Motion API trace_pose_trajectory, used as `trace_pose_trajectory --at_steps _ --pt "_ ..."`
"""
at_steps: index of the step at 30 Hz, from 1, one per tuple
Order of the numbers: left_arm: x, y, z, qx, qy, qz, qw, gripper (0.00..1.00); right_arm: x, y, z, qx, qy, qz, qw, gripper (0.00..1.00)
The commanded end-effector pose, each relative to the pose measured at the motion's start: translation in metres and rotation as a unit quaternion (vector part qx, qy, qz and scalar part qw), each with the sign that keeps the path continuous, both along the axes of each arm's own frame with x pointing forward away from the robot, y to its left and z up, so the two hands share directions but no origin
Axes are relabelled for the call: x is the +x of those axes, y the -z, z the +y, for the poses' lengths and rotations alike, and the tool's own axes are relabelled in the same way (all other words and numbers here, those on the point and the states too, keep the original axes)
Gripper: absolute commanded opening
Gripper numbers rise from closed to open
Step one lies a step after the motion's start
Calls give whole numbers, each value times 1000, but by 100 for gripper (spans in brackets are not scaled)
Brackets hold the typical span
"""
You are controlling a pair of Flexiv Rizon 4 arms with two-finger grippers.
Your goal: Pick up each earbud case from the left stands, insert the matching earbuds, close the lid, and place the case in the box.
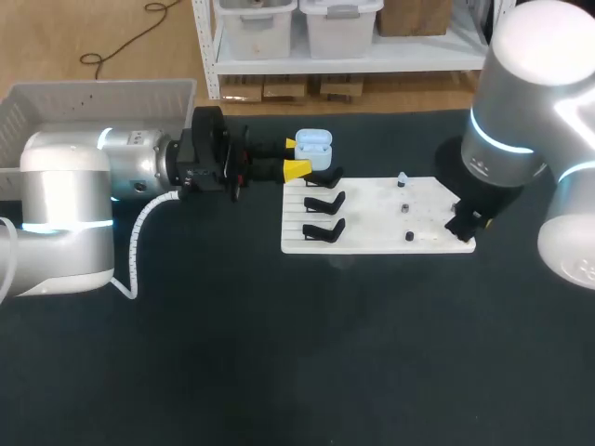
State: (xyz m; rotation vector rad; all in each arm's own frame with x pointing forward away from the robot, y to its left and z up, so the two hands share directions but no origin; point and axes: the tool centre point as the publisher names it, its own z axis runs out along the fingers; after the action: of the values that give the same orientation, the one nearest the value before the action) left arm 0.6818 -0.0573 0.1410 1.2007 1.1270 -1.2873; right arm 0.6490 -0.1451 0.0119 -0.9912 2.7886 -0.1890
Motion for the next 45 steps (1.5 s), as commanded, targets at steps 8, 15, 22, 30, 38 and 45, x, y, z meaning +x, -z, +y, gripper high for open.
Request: trace_pose_trajectory --at_steps 8,15,22,30,38,45 --pt "0 1 0 -1 -1 -1 1000 0 0 3 1 0 0 0 1000 13" --pt "0 1 0 -1 -1 -1 1000 0 -2 -5 2 -7 2 -5 1000 0" --pt "0 1 0 -1 -1 -1 1000 0 -17 -35 6 -33 20 -21 999 0" --pt "0 1 0 -1 -1 -1 1000 0 -33 -101 34 -46 79 -11 996 0" --pt "0 1 0 -1 -1 -1 1000 0 -27 -146 79 3 209 30 977 0" --pt "0 1 0 -1 -1 -1 1000 0 -38 -153 112 -22 265 52 962 0"
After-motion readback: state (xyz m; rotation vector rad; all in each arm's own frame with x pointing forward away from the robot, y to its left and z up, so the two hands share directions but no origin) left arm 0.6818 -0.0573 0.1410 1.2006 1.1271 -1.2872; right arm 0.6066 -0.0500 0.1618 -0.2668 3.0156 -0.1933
